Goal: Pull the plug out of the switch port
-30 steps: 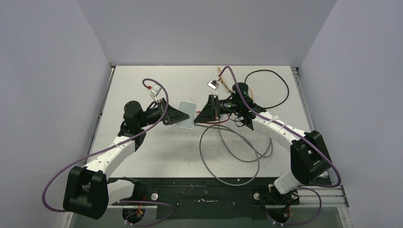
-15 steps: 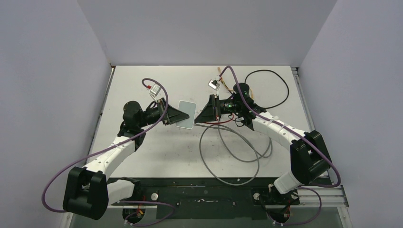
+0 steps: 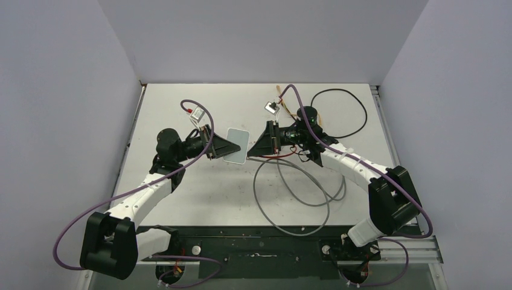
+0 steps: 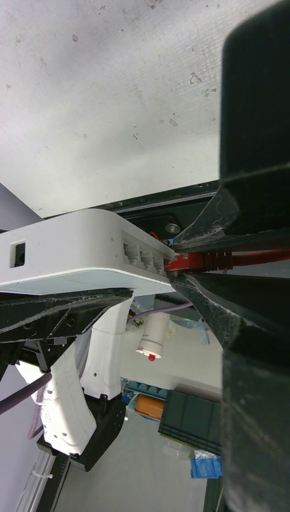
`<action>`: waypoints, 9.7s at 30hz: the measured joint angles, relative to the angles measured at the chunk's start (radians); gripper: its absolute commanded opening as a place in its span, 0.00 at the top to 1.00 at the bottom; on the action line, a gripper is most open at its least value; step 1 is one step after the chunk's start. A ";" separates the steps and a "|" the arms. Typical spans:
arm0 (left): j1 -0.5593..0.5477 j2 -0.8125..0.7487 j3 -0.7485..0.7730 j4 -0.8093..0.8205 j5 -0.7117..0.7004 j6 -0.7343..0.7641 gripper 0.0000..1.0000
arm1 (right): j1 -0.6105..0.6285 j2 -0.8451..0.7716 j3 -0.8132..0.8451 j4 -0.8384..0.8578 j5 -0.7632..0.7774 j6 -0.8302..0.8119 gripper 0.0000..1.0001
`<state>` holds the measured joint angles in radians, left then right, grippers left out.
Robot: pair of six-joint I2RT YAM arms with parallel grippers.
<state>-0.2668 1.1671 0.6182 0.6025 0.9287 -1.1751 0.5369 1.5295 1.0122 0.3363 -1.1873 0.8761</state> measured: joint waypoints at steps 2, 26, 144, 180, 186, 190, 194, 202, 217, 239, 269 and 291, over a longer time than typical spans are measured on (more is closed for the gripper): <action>0.000 0.000 0.000 0.000 0.000 0.000 1.00 | -0.001 0.000 -0.003 0.007 -0.001 0.000 0.95; 0.024 0.004 0.000 0.003 -0.002 -0.019 1.00 | -0.046 0.000 -0.007 -0.025 -0.033 -0.031 0.95; 0.006 -0.028 -0.075 -0.177 -0.056 0.104 1.00 | -0.482 0.641 0.597 -0.158 0.556 -0.162 0.95; 0.006 -0.090 -0.060 -0.243 -0.061 0.118 1.00 | -0.399 0.938 0.940 -0.086 0.702 0.055 0.42; 0.006 -0.093 -0.060 -0.246 -0.061 0.119 1.00 | -0.399 0.935 0.946 -0.206 0.769 -0.037 0.23; 0.006 -0.093 -0.060 -0.248 -0.061 0.119 1.00 | -0.400 0.932 0.946 -0.267 0.801 -0.088 0.14; 0.006 -0.093 -0.060 -0.249 -0.061 0.121 1.00 | -0.400 0.917 0.946 -0.337 0.829 -0.147 0.10; 0.006 -0.093 -0.060 -0.253 -0.067 0.126 1.00 | -0.399 0.815 0.921 -0.417 0.840 -0.253 0.04; 0.007 -0.072 -0.060 -0.252 -0.069 0.140 1.00 | -0.377 0.473 0.610 -0.429 0.781 -0.323 0.01; 0.020 0.000 -0.063 -0.163 -0.058 0.109 1.00 | -0.259 0.058 0.151 -0.488 0.553 -0.315 0.01; 0.060 0.010 -0.045 0.045 -0.018 -0.061 1.00 | -0.075 -0.044 0.008 -0.136 0.174 -0.058 0.10; 0.060 0.045 -0.058 0.188 -0.031 -0.156 1.00 | 0.027 -0.007 0.007 0.004 0.085 0.031 0.36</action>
<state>-0.2073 1.2125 0.5606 0.7902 0.8974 -1.3315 0.5644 1.5223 1.0195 0.3401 -1.1023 0.9070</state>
